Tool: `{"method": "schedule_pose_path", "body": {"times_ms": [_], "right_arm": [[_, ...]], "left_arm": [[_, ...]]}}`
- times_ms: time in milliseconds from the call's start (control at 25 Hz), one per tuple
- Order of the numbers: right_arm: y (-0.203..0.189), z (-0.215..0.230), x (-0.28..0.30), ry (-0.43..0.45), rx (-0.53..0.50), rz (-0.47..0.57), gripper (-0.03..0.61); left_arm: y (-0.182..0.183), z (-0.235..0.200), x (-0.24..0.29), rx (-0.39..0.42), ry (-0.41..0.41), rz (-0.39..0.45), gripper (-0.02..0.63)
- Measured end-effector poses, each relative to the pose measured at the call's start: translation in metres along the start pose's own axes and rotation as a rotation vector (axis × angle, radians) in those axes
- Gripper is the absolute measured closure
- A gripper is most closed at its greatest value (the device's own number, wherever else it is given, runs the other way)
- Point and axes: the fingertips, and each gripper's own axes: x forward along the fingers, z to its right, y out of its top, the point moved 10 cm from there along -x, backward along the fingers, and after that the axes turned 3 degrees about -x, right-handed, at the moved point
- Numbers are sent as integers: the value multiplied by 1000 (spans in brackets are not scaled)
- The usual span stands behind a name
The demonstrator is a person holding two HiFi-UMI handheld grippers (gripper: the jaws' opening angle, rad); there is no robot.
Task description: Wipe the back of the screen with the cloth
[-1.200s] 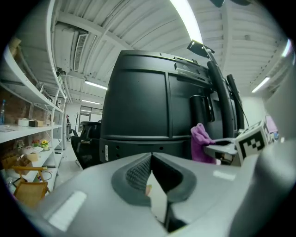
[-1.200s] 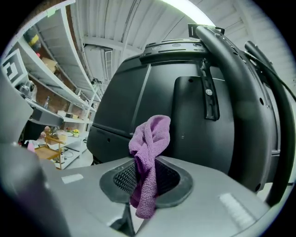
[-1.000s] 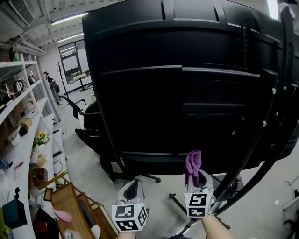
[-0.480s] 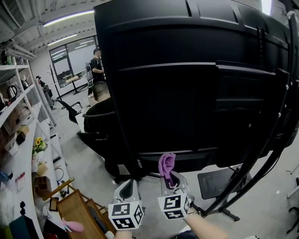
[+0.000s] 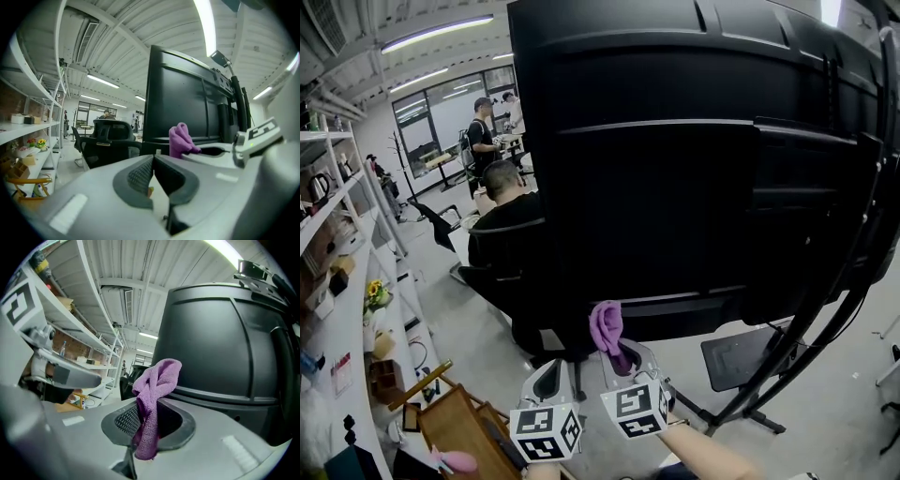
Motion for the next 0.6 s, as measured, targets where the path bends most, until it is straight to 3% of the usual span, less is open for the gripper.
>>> {"method": "schedule_pose_path", "body": {"times_ms": [160,440,600], "right_arm": [[15,60,-40,-120,26,25,509],[25,186,-92,-441,4,-3,509],[26,230,-100,-538,14,-28,509]], "left_arm": [[9,30,23,15,-80,14,606],[56,95,72,65,-209,23,606],[82,124,90,88,-262,45,606]]}}
